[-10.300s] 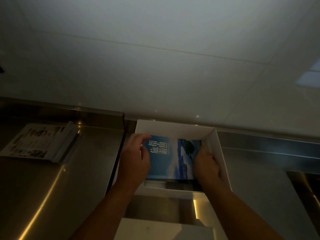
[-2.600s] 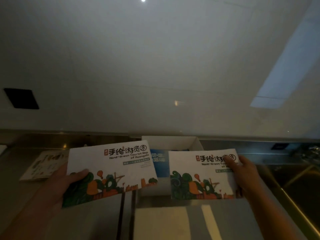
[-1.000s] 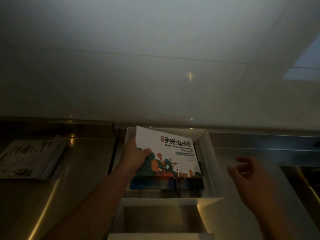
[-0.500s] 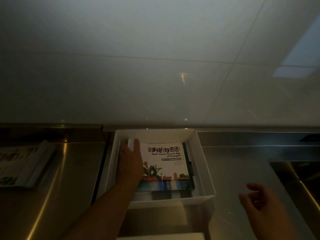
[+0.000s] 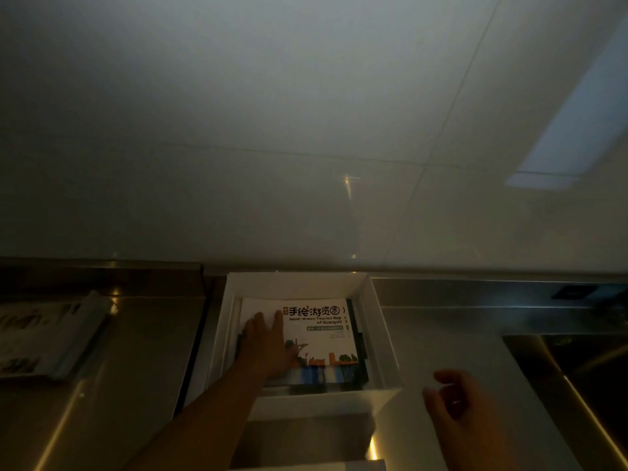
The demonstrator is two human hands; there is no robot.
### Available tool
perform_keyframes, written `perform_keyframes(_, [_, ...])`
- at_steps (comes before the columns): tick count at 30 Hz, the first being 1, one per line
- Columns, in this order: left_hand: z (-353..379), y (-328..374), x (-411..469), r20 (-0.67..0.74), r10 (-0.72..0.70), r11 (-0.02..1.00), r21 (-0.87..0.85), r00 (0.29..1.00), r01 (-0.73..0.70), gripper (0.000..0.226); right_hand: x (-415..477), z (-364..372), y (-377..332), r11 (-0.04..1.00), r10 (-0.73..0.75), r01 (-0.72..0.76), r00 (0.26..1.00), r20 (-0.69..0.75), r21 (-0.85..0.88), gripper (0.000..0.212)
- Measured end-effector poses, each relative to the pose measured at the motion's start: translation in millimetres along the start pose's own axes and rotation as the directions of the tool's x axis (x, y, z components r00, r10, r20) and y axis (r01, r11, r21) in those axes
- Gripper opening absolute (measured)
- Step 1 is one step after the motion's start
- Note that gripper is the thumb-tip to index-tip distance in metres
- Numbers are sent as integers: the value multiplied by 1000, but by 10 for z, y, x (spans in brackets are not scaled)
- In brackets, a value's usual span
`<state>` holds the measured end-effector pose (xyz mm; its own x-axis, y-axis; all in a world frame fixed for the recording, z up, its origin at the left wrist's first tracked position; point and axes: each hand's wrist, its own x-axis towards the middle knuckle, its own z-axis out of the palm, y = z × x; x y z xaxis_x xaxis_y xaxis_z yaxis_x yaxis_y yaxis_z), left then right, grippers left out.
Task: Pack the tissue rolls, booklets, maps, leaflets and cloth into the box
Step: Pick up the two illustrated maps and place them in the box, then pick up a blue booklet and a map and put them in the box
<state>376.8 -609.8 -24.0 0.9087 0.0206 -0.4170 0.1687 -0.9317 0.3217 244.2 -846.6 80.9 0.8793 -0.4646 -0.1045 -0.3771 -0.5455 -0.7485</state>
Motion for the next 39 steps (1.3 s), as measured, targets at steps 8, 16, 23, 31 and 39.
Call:
perform_keyframes(8, [-601,-235,-1043,-524,346,937,242,778,-253,39,-328,474,-666,942,-266,314,914,305,-117,32])
perform_keyframes(16, [-1204,-1706,-1939,-546,-29,946,256,837,200,43,-1154,1170,-1371,781,-326,541,780,534,-314,55])
perform_keyframes(23, [-1493,-3010,-2365,-469,-75,967,182,880,180,45,-2052,1863,-1862,778,-267,492,821,504,-390,53])
perform_keyframes(31, [-1861,-4360,-2771,-412,-60,966,205,909,156,44,-3019,2640,-2427,791,-241,466,833,498,-396,54])
perform_keyframes(39, [-2041,-4844,-2878,-407,-70,974,169,911,151,45,-3332,3020,-2716,806,-202,435,839,505,-401,51])
